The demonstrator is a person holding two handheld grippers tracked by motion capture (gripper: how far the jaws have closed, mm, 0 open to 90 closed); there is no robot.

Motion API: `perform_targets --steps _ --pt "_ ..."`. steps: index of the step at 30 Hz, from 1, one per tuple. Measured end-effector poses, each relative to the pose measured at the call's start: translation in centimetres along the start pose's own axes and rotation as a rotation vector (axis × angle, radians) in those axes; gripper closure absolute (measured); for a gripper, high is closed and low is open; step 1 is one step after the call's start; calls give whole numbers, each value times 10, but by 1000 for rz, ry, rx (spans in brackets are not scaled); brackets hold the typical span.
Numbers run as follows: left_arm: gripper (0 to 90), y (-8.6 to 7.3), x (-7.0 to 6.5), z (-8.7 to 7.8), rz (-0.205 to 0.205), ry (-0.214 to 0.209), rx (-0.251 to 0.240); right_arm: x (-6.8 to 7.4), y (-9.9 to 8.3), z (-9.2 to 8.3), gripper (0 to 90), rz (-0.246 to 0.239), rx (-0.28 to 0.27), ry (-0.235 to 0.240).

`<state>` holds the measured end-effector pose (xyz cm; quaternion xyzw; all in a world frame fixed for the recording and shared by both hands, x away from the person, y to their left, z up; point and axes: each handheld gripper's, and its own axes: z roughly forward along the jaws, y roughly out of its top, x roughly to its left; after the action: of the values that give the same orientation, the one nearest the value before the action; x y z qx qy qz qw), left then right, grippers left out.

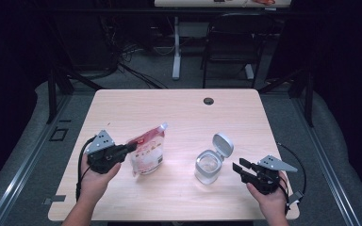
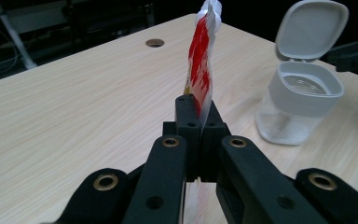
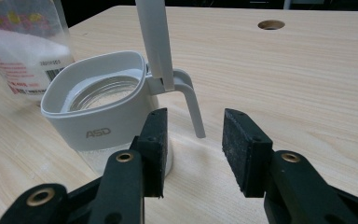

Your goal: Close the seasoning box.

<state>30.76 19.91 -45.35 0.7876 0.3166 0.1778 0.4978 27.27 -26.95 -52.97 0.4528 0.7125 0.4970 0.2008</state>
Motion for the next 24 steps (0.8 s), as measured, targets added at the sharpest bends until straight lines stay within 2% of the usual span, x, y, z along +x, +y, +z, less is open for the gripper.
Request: perform_targets --steps 1,3,4,6,8,9,14,19,24 --pt "900 2 -5 3 7 -17 4 0 0 0 607 2 1 -1" --pt "900 3 -8 4 14 -21 3 0 0 0 607 4 1 -1" --pt "900 5 -13 7 22 -41 0 0 0 0 607 4 1 -1" --pt "900 6 -15 8 27 -47 -3 0 0 0 607 5 2 -1" --pt "900 9 -23 12 36 -83 -14 -1 0 0 607 7 2 -2" --pt "900 9 -23 12 36 -83 -14 -1 0 0 607 6 3 -3" --pt "900 6 -31 22 47 -137 -5 -1 0 0 607 7 1 -4" --pt "900 4 -29 23 45 -175 8 -2 0 -1 607 10 -9 -6" --pt "898 -1 -23 19 61 -186 2 -1 0 -2 607 8 -11 0"
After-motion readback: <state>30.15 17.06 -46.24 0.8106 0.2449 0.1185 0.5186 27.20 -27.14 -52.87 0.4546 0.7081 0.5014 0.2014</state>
